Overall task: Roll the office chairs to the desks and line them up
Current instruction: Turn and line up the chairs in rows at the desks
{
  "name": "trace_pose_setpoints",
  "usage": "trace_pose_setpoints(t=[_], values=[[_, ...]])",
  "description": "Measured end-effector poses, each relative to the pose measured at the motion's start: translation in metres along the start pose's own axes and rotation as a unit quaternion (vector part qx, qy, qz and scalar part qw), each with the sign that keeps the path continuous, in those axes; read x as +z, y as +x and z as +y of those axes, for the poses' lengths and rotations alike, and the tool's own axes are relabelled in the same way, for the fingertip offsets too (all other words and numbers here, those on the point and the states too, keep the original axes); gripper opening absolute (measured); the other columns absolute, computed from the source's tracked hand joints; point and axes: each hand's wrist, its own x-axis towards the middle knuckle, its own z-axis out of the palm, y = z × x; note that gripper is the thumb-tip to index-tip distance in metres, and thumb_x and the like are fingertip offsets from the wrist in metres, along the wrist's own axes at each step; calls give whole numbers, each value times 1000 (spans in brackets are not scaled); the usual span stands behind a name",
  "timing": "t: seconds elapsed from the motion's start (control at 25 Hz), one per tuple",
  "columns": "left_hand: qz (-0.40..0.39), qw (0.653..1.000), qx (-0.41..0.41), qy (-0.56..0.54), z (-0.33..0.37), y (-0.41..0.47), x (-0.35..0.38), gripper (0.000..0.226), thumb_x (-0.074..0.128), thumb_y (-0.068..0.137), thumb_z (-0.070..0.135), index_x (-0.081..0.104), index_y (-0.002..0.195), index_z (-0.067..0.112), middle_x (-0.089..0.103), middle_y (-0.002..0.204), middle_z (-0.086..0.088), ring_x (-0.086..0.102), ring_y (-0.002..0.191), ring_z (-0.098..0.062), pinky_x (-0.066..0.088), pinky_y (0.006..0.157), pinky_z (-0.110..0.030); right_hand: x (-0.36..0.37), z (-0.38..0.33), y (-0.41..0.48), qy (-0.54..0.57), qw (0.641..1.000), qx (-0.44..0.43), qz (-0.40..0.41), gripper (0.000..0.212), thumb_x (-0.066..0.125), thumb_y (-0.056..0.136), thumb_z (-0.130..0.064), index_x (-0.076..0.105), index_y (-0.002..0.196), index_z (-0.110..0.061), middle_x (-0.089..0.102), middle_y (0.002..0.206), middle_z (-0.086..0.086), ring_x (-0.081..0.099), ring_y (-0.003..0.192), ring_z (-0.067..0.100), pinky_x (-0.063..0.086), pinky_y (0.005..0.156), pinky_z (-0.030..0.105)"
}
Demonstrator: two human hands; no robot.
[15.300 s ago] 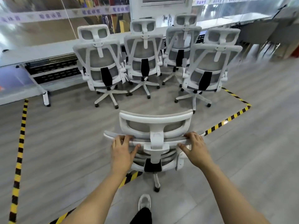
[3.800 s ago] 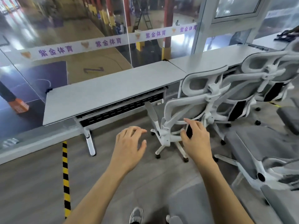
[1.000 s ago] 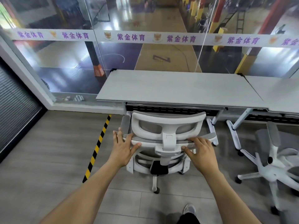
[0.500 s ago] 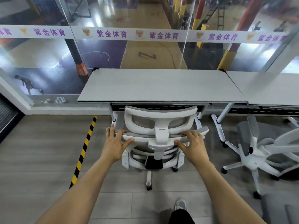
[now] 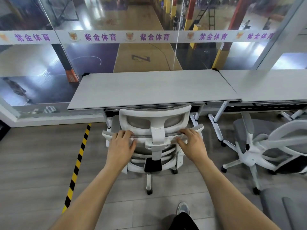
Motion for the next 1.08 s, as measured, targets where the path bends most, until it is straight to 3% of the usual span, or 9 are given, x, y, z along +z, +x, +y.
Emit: trace_pose_setpoints(t=[0.16,0.28,0.44,0.56,0.8,1.08], values=[[28,990,132,-37,68,2,1,17,60,92,28,61,108,21,61,108,2,52,98,-21,47,88,-36,-30,11,-1,12,998,21,58,33,63,94,-34,64,125,-24,64,125,-3,55,117,20,35,96,27],[6,981,187,-49,126,16,16,27,51,93,37,58,117,26,58,116,6,51,106,-18,44,94,-33,-64,38,2,4,995,33,98,33,62,95,-34,62,127,-26,63,128,-6,56,118,20,41,100,34],[-50,971,225,-65,207,51,48,34,50,95,40,53,127,30,53,127,8,45,117,-17,38,102,-32,-119,92,11,-18,987,54,150,31,63,94,-31,64,125,-25,64,125,-5,55,115,19,29,95,20],[-62,965,246,-62,268,78,73,36,44,94,43,53,127,30,52,127,8,48,118,-18,39,102,-38,-161,139,20,-9,981,72,180,33,59,92,-35,64,124,-25,64,125,-5,55,114,20,38,100,31],[-72,962,253,-70,379,110,123,35,53,94,41,54,128,31,52,131,8,46,124,-19,36,105,-39,-232,234,37,-17,972,99,212,34,64,93,-30,61,126,-28,63,126,-5,56,115,22,42,100,38],[-144,936,309,-86,491,138,198,34,49,95,44,53,126,32,50,128,9,46,121,-18,35,103,-36,-297,339,17,-31,951,198,235,36,66,92,-28,63,128,-23,63,124,-1,58,110,23,42,98,38]])
